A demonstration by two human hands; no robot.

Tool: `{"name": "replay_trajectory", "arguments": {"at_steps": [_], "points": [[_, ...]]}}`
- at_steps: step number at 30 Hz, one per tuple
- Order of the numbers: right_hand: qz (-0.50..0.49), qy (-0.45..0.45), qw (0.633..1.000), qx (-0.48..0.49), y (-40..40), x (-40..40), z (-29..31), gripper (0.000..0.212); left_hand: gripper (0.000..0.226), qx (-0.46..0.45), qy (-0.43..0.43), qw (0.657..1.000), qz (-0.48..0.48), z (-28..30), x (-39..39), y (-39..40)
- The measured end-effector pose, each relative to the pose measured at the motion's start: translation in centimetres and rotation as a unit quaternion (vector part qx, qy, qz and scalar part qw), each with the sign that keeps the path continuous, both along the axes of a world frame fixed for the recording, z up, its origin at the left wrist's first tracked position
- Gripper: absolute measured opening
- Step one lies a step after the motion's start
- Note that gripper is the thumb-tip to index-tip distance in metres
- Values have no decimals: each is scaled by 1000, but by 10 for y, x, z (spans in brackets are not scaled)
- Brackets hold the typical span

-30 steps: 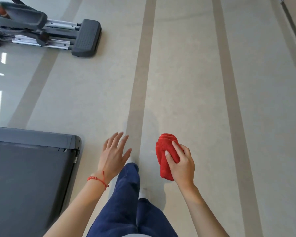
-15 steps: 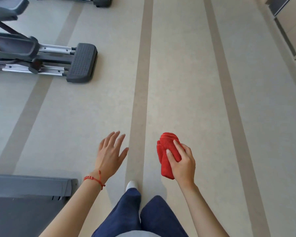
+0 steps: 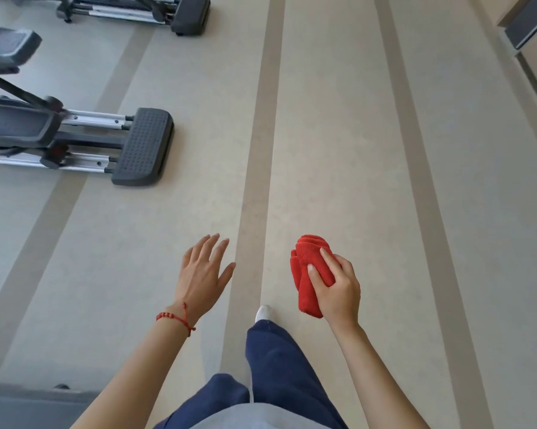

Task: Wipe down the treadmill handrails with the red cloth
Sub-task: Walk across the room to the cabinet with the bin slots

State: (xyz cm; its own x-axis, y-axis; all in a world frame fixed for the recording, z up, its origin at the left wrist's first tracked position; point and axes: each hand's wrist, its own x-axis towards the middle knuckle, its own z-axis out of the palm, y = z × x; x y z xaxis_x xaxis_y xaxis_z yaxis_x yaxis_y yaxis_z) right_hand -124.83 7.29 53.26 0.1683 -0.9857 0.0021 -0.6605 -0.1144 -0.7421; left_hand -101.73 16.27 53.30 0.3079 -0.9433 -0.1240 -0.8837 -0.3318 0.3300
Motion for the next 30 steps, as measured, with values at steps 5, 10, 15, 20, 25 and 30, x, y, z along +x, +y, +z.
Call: {"name": "replay_trajectory", "arguments": {"at_steps": [5,10,15,20,25,30], "points": [[12,-6,1000,0,-83,27,10,40,72,-4,-11,1000,4,11,22,-79],[16,-1,1000,5,-151,61,7,40,69,-3,-10,1000,5,7,55,-148],[10,4,1000,15,-226,103,-1,40,69,-5,-2,1000,-14,-2,99,-233],[-11,4,1000,17,-309,153,-2,41,67,-9,-7,999,-49,-4,149,-332],[-24,1,999,21,-382,199,3,43,66,-12,-17,997,-70,1,198,-420],[-41,-10,999,19,-451,227,3,41,59,-25,-18,997,-74,3,226,-495]]}}
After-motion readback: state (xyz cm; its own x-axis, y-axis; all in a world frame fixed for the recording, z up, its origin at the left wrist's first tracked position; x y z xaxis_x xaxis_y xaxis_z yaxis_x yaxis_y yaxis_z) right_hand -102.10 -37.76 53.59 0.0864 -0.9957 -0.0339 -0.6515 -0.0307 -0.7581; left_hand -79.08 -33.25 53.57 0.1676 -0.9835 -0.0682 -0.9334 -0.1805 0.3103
